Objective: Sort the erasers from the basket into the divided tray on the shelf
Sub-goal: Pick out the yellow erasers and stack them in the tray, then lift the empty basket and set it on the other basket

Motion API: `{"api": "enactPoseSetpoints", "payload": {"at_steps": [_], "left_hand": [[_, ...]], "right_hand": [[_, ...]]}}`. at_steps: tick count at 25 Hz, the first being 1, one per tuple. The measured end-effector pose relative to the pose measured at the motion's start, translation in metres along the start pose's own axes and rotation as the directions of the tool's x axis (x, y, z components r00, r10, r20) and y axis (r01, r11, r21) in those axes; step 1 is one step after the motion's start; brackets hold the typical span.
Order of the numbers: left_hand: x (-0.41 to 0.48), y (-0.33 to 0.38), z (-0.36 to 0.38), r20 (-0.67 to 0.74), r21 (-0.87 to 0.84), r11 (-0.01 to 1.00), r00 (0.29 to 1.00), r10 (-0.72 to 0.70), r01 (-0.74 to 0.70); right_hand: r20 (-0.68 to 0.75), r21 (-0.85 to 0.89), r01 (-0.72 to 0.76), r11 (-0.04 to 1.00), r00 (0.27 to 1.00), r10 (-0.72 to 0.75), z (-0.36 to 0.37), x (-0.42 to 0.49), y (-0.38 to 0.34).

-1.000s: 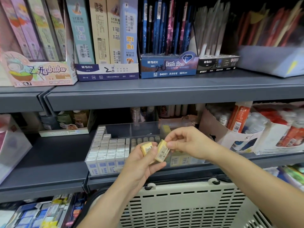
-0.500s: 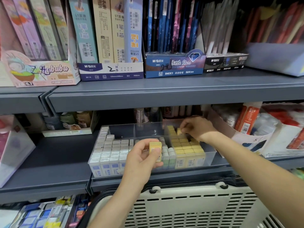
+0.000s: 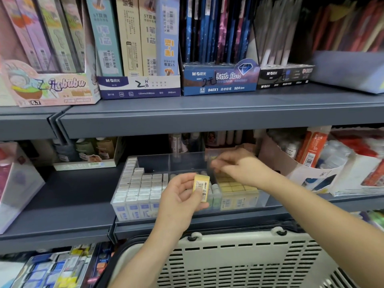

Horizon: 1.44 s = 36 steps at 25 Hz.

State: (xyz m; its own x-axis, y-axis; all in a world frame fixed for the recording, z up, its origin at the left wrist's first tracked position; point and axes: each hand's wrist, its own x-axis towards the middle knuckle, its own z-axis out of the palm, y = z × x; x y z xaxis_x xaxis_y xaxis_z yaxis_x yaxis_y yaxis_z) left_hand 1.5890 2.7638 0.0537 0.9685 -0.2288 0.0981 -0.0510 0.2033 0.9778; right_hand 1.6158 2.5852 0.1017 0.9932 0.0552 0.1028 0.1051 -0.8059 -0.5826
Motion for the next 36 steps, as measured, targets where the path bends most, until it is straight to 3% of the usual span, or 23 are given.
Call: {"api": "enactPoseSetpoints", "payload": {"at_steps": [2, 4, 6, 7, 10, 12, 14, 23, 25, 28, 31, 34, 36], "left_hand": [[-0.001, -0.001, 0.001, 0.01, -0.003, 1.0, 1.0, -0.014, 0.014], [-0.002, -0.001, 0.002, 0.017, 0.015, 1.0, 1.0, -0.009, 0.008], [-0.003, -0.004, -0.002, -0.019, 0.187, 0.978, 0.996, 0.092, -0.087], [-0.003, -0.005, -0.006, -0.036, 0.366, 0.915, 0.98, 0.195, -0.169], [-0.005, -0.007, -0.015, 0.1, 0.791, 0.506, 0.889, 0.446, -0.343], [-0.004, -0.013, -0.017, 0.166, 0.876, 0.341, 0.877, 0.45, -0.34], [-0.003, -0.017, -0.017, 0.171, 0.913, 0.27, 0.887, 0.428, -0.306], [0.001, -0.022, -0.018, 0.158, 0.924, 0.261, 0.9, 0.407, -0.28], [-0.003, -0.018, -0.017, 0.148, 0.915, 0.296, 0.91, 0.387, -0.275], [-0.015, -0.007, -0.013, 0.165, 0.889, 0.35, 0.92, 0.355, -0.295], [-0.043, 0.008, -0.019, 0.218, 0.863, 0.396, 0.938, 0.269, -0.314], [-0.087, 0.019, -0.052, 0.223, 0.909, 0.324, 0.962, 0.158, -0.264], [-0.114, 0.023, -0.081, 0.132, 0.949, 0.278, 0.988, 0.083, -0.15]], "right_hand": [[0.072, 0.131, 0.12, 0.984, 0.989, -0.13, 0.006, -0.016, -0.019], [0.092, 0.13, 0.18, 0.975, 0.977, -0.193, 0.008, -0.024, -0.025], [0.051, 0.124, 0.163, 0.979, 0.984, -0.171, 0.0, -0.024, -0.021], [0.01, 0.13, 0.13, 0.983, 0.991, -0.132, -0.007, -0.022, -0.015], [-0.129, 0.163, -0.068, 0.984, 0.988, 0.09, -0.029, -0.003, 0.011], [-0.203, -0.035, -0.165, 0.986, 0.967, 0.154, -0.035, 0.014, 0.027], [-0.222, -0.179, -0.166, 0.97, 0.967, 0.124, -0.031, 0.028, 0.039], [0.065, -0.362, -0.133, 0.923, 0.984, 0.167, 0.002, 0.052, 0.056], [0.032, -0.364, -0.138, 0.921, 0.986, 0.161, -0.004, 0.044, 0.05], [-0.154, -0.272, -0.138, 0.952, 0.983, 0.098, -0.017, 0.002, 0.033], [-0.192, -0.192, -0.008, 0.981, 0.981, -0.03, -0.027, -0.077, 0.027], [-0.111, -0.16, -0.033, 0.987, 0.994, 0.016, -0.037, -0.158, 0.043], [-0.134, -0.169, -0.118, 0.979, 0.986, 0.095, -0.042, -0.199, 0.065]]}}
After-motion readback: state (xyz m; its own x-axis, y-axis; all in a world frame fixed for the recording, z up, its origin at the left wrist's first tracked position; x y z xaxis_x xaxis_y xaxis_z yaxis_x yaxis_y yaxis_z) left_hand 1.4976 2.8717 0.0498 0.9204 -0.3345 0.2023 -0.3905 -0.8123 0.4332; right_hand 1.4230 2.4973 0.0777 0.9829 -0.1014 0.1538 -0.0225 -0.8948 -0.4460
